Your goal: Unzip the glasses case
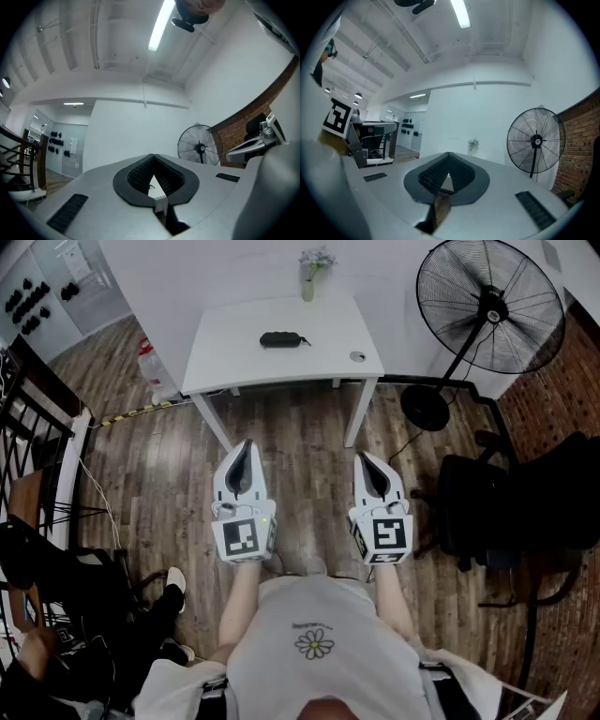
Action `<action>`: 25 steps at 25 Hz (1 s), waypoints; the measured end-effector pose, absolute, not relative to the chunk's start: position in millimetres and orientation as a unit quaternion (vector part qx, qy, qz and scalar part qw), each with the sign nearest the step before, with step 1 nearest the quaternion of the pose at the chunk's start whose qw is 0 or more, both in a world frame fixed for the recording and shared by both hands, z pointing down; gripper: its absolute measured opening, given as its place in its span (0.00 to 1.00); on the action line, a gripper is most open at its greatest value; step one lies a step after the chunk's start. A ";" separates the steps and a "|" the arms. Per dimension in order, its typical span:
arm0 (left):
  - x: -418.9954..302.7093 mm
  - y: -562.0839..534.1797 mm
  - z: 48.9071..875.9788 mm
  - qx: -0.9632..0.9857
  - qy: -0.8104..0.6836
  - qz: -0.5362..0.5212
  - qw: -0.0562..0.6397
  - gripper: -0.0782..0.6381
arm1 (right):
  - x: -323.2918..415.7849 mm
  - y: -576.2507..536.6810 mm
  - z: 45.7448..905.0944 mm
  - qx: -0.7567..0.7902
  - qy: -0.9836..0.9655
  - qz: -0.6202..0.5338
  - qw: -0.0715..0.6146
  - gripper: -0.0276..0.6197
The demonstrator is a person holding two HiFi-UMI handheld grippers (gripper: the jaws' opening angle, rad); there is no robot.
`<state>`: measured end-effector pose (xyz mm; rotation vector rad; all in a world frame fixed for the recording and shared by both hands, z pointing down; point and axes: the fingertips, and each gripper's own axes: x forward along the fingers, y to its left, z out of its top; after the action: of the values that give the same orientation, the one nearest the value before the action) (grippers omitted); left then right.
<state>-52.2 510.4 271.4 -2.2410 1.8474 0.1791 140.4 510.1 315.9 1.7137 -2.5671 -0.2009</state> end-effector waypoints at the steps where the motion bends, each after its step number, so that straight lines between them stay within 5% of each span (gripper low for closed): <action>1: -52.2 507.5 271.3 -0.765 0.631 0.061 0.116 0.13 | 140.9 506.9 315.5 0.554 -0.829 -0.065 0.023 0.05; 25: -64.9 450.8 295.5 -0.750 0.651 0.037 0.111 0.13 | 132.2 443.6 338.2 0.526 -0.848 -0.057 0.027 0.05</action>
<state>-64.9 450.8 295.5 -2.2043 1.9121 0.1073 132.2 443.6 338.2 1.6238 -2.6199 -0.1761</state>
